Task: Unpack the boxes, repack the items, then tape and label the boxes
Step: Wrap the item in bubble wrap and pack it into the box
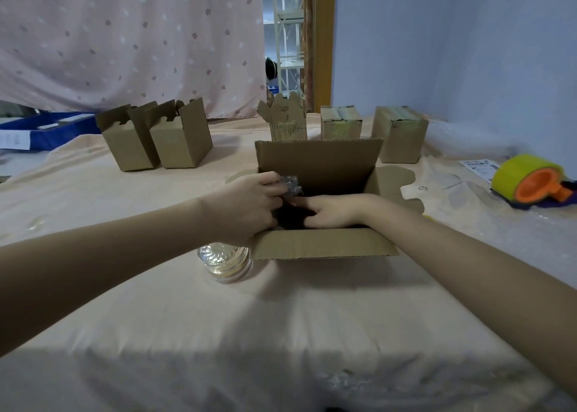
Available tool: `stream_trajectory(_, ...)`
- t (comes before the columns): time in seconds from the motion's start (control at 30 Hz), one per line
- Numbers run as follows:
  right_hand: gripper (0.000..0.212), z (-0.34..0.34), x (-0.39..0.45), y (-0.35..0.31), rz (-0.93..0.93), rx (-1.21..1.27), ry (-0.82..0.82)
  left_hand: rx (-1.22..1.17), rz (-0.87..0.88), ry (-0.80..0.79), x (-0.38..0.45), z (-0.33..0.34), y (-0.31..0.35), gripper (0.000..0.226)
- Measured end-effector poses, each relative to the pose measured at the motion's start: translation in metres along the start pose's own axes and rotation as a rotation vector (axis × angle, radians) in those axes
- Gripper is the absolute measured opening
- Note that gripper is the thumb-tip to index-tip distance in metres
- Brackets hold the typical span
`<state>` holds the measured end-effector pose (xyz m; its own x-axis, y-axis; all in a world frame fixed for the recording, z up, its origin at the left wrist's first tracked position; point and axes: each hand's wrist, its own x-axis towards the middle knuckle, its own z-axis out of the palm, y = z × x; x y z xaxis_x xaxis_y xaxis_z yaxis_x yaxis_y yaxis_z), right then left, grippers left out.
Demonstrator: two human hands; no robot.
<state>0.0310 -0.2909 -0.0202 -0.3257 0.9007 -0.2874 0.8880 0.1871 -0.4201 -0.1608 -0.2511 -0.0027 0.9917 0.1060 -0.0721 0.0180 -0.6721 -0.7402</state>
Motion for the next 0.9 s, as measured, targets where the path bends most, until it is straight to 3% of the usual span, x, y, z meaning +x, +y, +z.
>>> stream_trajectory(0.13,0.042,-0.02,-0.018,-0.007,0.063,0.009,-0.039,-0.067,-0.028,-0.016,-0.003,-0.002,-0.008,0.043)
stream_trajectory(0.27,0.032,-0.048,-0.052,-0.013,0.016,-0.021,0.034,-0.096,-0.053,-0.019,-0.003,0.003,-0.032,0.048)
stream_trajectory(0.43,0.042,-0.071,-0.073,-0.005,0.013,0.003,0.209,-0.13,-0.074,-0.214,0.012,0.005,-0.056,0.058)
stream_trajectory(0.57,0.057,-0.072,-0.073,0.002,-0.035,0.103,0.349,-0.502,-0.194,-0.199,0.02,0.005,-0.068,0.057)
stream_trajectory(0.63,0.063,-0.071,-0.073,0.006,-0.053,0.099,0.315,-0.627,-0.278,-0.19,0.02,0.008,-0.073,0.056)
stream_trajectory(0.77,0.045,-0.066,-0.06,0.023,0.004,-0.005,0.387,-0.71,-0.432,-0.178,0.015,0.016,-0.078,0.055)
stream_trajectory(0.9,0.038,-0.061,-0.057,0.032,0.003,0.019,0.451,-0.556,-0.466,-0.167,0.006,0.016,-0.075,0.061)
